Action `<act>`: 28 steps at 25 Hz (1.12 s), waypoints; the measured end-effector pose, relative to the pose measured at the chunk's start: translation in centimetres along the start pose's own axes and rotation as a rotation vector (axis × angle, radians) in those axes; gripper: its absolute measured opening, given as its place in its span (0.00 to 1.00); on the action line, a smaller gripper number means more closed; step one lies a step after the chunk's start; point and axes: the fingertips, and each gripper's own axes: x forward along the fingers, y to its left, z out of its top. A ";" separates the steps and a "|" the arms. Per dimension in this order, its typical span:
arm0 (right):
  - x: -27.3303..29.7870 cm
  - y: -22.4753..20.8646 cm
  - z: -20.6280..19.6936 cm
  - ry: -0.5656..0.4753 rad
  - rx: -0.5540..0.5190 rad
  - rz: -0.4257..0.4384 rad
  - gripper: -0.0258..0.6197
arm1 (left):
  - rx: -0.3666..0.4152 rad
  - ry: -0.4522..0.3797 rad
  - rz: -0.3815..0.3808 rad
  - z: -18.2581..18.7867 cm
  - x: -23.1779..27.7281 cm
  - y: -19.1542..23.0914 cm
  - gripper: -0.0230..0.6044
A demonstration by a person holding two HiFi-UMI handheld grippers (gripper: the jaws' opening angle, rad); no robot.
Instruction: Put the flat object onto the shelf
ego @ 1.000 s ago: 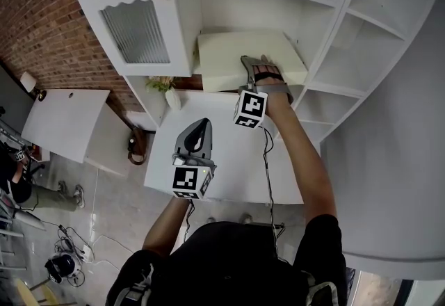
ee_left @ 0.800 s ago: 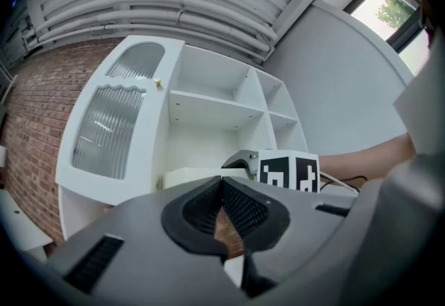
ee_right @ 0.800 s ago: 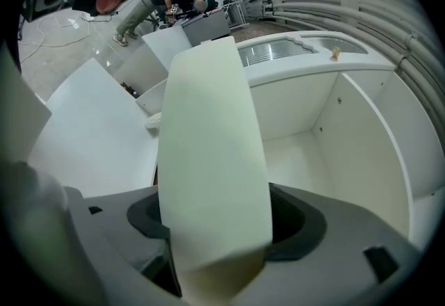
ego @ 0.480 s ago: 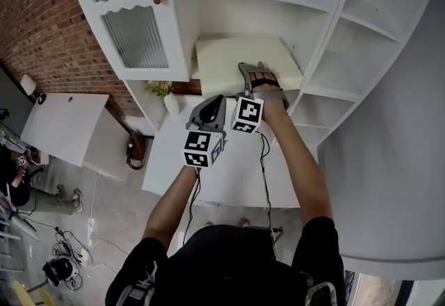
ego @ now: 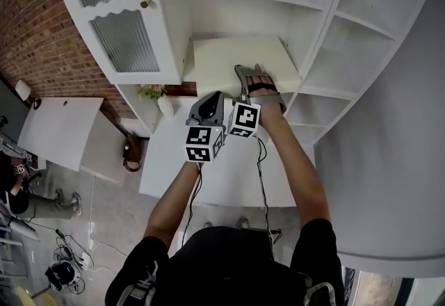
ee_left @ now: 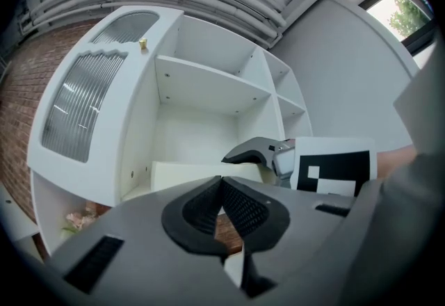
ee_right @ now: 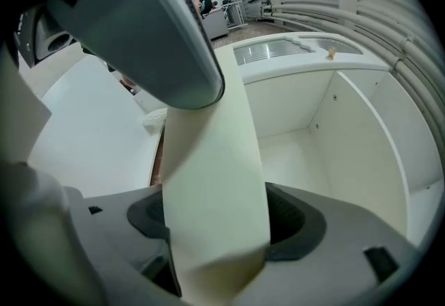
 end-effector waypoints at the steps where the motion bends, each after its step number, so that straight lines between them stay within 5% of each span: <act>1: 0.0 0.0 -0.2 0.001 0.002 -0.004 0.57 | 0.003 0.003 0.003 -0.1 0.2 -0.1 0.05; 20: -2.6 0.5 -0.1 -0.092 0.035 -0.002 0.57 | -0.030 0.040 0.015 -1.0 2.0 2.2 0.05; 28: -7.7 0.4 -1.0 -0.165 0.241 -0.022 0.57 | -0.038 0.042 0.023 -1.1 3.0 2.6 0.05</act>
